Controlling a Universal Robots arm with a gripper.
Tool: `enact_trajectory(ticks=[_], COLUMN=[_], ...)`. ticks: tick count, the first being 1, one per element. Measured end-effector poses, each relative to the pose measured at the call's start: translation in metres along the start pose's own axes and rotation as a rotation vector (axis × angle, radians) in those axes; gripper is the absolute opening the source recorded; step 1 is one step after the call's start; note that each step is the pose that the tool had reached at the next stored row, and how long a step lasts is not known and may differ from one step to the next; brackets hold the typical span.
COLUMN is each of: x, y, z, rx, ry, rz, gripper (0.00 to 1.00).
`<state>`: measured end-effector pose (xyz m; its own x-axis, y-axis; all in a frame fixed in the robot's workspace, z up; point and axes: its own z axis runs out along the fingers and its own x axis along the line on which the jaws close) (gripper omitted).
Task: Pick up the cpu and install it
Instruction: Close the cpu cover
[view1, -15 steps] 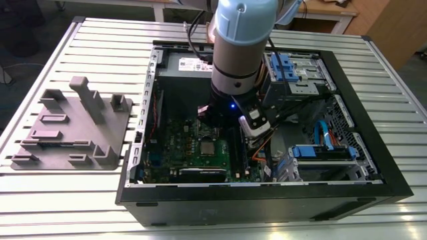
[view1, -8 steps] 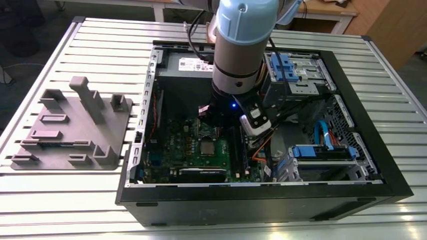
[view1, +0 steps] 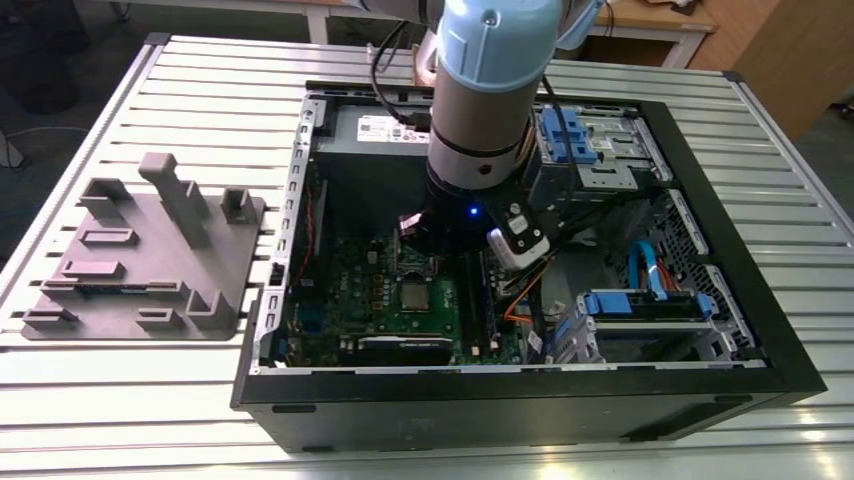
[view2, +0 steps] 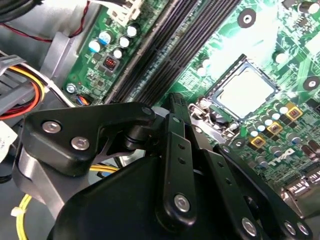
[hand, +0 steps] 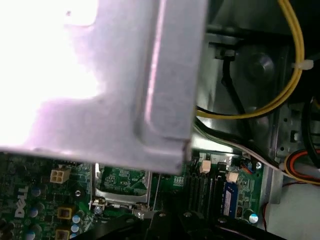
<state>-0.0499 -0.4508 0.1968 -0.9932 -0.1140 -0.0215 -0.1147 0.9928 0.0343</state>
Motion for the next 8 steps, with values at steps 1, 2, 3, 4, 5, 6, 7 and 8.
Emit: enact_trajectory(ticks=[1, 2, 3, 4, 5, 6, 7, 8], x=[-0.001, -0.0016, -0.002, -0.0025, -0.0027, -0.0029, -0.003, -0.0031], y=[0.0004, 0.0011, 0.0021, 0.0033, 0.0047, 0.0061, 0.0073, 0.0084], z=[0.0002, 0.0003, 0.0004, 0.0005, 0.0007, 0.0009, 0.0009, 0.001], rx=[-0.0003, -0.0004, -0.0007, -0.0009, -0.0012, -0.0016, -0.0017, -0.0019], ry=[0.0, -0.0001, -0.0001, -0.0001, -0.0001, -0.0002, -0.0002, -0.0003], rz=[0.0, 0.0, 0.0, 0.0, 0.0, 0.0, 0.0, 0.0], gripper=[0.1, 0.1, 0.1, 0.1, 0.1, 0.1, 0.1, 0.1])
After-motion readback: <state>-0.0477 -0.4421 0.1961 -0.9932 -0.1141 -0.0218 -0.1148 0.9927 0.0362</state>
